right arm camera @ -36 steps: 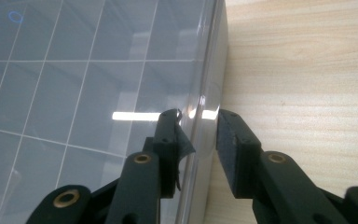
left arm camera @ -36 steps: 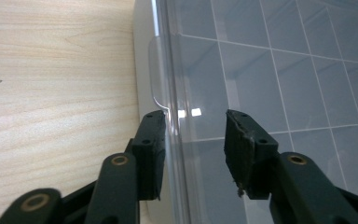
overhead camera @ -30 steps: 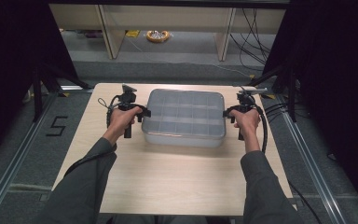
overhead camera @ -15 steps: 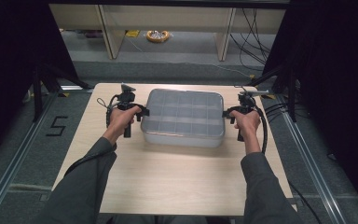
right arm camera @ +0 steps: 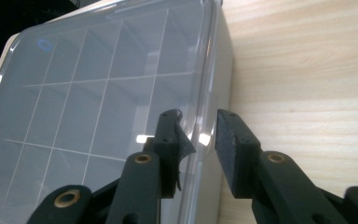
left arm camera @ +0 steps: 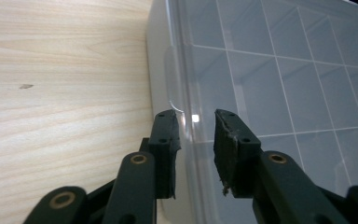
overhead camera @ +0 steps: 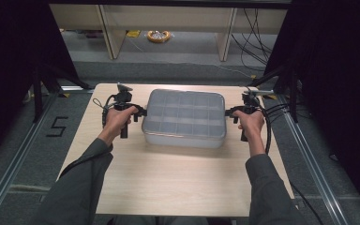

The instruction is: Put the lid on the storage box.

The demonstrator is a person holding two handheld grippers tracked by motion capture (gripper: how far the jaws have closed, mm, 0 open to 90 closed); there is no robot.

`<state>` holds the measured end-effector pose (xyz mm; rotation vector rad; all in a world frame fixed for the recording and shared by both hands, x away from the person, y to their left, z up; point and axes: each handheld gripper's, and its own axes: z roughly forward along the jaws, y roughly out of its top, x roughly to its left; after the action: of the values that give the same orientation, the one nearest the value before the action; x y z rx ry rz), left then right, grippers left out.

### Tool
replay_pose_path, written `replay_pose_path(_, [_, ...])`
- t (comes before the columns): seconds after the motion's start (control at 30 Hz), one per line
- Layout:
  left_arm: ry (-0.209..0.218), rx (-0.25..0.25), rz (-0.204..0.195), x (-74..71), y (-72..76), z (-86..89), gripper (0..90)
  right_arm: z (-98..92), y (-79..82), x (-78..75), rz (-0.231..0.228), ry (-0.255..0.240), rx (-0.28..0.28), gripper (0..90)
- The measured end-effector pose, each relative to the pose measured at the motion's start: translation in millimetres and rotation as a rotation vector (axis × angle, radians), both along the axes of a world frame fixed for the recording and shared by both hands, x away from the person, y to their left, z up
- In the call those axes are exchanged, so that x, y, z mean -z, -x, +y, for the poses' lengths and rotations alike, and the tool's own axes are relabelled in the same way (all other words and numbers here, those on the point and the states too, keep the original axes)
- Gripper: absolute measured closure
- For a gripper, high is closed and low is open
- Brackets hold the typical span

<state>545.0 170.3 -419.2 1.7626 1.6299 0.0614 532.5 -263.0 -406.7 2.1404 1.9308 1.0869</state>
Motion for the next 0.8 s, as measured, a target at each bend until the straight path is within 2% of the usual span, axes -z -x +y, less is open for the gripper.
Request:
replay_pose_path(0.03, [-0.001, 0.004, -0.003, -1.0, 1.1, 2.0, 67.4, -2.7, 1.2, -2.9, 0.0, 0.026, -0.016, 70.1])
replay_pose_path(0.07, [0.002, 0.009, -0.005, -2.6, 3.3, 4.6, 67.1, -2.8, 2.6, -5.1, -0.005, 0.014, -0.007, 70.0])
replay_pose_path(0.1, [0.004, 0.017, -0.011, -3.5, 5.5, 6.8, 66.7, -5.5, 4.2, -5.7, -0.035, 0.032, -0.029, 69.1])
replay_pose_path(0.13, [0.0, 0.021, -0.012, -3.8, 6.7, 8.1, 66.1, -5.5, 8.5, -12.8, -0.007, -0.001, -0.012, 68.4])
replay_pose_path(0.17, [0.003, 0.019, -0.014, -4.0, 7.9, 9.0, 66.1, -5.5, 8.5, -12.8, -0.007, -0.001, -0.012, 68.4])
replay_pose_path(0.2, [0.005, 0.022, -0.018, -4.1, 8.9, 10.7, 65.8, -6.4, 9.7, -12.9, -0.032, 0.016, -0.025, 68.2])
replay_pose_path(0.23, [0.013, 0.019, -0.021, -4.0, 10.4, 12.3, 65.4, -7.1, 10.8, -14.5, -0.024, 0.029, -0.029, 67.4])
replay_pose_path(0.27, [0.018, 0.021, -0.021, -3.8, 11.3, 13.4, 65.2, -8.9, 13.1, -15.6, -0.042, 0.0, -0.046, 67.2])
replay_pose_path(0.3, [0.019, 0.025, -0.022, -3.3, 12.8, 14.2, 65.1, -8.1, 14.6, -16.4, -0.042, -0.01, -0.034, 66.5])
replay_pose_path(0.33, [0.02, 0.03, -0.018, -2.4, 13.9, 14.3, 65.1, -11.9, 15.2, -16.1, -0.063, 0.021, -0.076, 65.8])
replay_pose_path(0.37, [0.017, 0.033, -0.017, -1.5, 15.2, 13.7, 65.0, -10.7, 16.4, -16.6, -0.055, 0.011, -0.05, 65.7])
replay_pose_path(0.4, [0.016, 0.037, -0.02, -0.7, 16.6, 12.8, 64.9, -11.9, 17.0, -15.5, -0.066, -0.013, -0.054, 65.6])
replay_pose_path(0.43, [0.021, 0.049, -0.019, -0.3, 18.2, 12.2, 64.7, -10.5, 19.2, -17.2, -0.037, -0.047, -0.036, 65.5])
replay_pose_path(0.47, [0.021, 0.048, -0.024, -0.2, 19.3, 11.3, 64.5, -13.0, 19.4, -16.2, -0.049, 0.024, -0.043, 65.4])
replay_pose_path(0.5, [0.023, 0.061, -0.029, -0.6, 21.5, 10.8, 64.3, -11.3, 21.1, -17.4, -0.032, -0.032, -0.026, 65.3])
replay_pose_path(0.53, [0.025, 0.062, -0.032, -0.5, 22.7, 10.3, 64.3, -15.7, 21.7, -17.3, -0.058, 0.043, -0.066, 65.3])
replay_pose_path(0.57, [0.027, 0.074, -0.031, -0.8, 24.3, 10.8, 63.9, -14.6, 25.2, -16.4, -0.073, -0.039, -0.062, 64.7])
replay_pose_path(0.6, [0.028, 0.08, -0.035, -1.1, 26.2, 10.9, 63.9, -14.6, 25.2, -16.4, -0.073, -0.039, -0.062, 64.7])
replay_pose_path(0.63, [0.028, 0.085, -0.041, -1.3, 28.5, 11.3, 63.7, -17.0, 27.3, -16.9, -0.081, -0.007, -0.086, 64.4])
replay_pose_path(0.67, [0.017, 0.095, -0.055, -1.7, 30.7, 12.6, 63.6, -15.7, 30.5, -18.4, -0.066, -0.03, -0.073, 64.2])
replay_pose_path(0.7, [0.019, 0.087, -0.062, -2.3, 34.0, 13.1, 63.5, -18.2, 33.1, -18.4, -0.075, -0.027, -0.107, 64.1])
replay_pose_path(0.73, [0.035, 0.1, -0.067, -2.3, 36.4, 15.0, 63.6, -18.1, 36.1, -18.5, -0.081, -0.005, -0.103, 64.1])
replay_pose_path(0.77, [0.036, 0.106, -0.072, -2.6, 39.9, 16.4, 63.7, -20.0, 38.5, -17.5, -0.099, 0.019, -0.126, 64.1])
replay_pose_path(0.8, [0.038, 0.111, -0.076, -3.0, 43.4, 17.9, 63.6, -20.7, 42.6, -18.3, -0.096, 0.027, -0.135, 64.2])
